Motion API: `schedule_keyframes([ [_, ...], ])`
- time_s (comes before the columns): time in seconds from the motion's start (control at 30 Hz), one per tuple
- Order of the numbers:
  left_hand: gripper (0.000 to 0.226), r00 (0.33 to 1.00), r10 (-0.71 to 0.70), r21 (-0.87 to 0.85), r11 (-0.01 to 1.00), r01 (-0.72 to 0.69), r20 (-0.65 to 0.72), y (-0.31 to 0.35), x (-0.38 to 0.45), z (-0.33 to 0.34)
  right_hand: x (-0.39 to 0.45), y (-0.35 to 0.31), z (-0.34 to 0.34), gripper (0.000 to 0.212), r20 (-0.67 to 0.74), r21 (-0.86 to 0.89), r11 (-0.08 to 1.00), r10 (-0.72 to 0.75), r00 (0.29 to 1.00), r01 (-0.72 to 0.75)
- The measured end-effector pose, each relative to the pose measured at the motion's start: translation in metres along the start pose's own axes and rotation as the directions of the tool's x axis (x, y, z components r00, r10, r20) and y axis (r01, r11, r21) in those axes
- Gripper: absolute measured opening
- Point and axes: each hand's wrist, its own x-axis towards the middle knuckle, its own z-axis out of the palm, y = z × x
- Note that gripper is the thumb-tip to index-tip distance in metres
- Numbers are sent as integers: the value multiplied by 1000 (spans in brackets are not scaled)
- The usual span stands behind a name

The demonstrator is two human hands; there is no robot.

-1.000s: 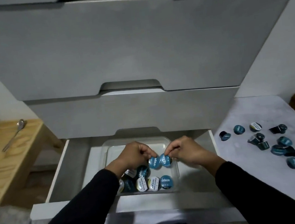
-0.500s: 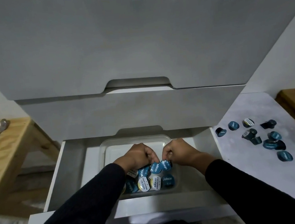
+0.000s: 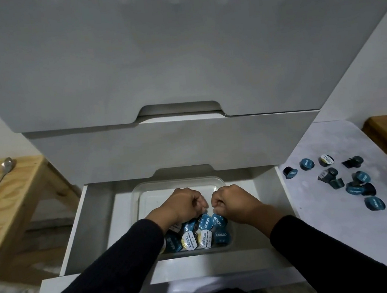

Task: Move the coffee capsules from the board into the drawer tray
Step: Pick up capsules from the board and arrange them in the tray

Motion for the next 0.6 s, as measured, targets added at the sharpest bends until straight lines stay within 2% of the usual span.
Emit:
schedule_keyframes([
  [0.1,26,994,-54,53,997,59,-96,8,-9,0,-5,-2,2,26,-77,-41,999,8,997,-11],
  [0.17,33,985,-77,107,990,94,-157,15,-17,3,-13,-7,7,30,-221,-93,995,10,975,-32],
  [0.23,38,972,-77,150,982,113,-223,22,-26,9,-22,-11,16,32,-427,-151,988,-56,902,-10],
  [0.3,40,954,-76,165,978,128,-289,30,-35,15,-32,-13,22,31,-533,-184,983,-118,838,22],
  [0.43,41,900,-78,172,971,166,-430,41,-49,25,-44,-14,28,24,-602,-302,953,-164,782,-32],
  [0.5,41,883,-55,189,969,161,-466,48,-55,28,-48,-7,30,21,-570,-394,918,-209,795,-41],
  [0.6,41,868,-20,181,975,126,-495,61,-61,34,-60,1,24,27,-566,-338,939,-154,810,-58],
])
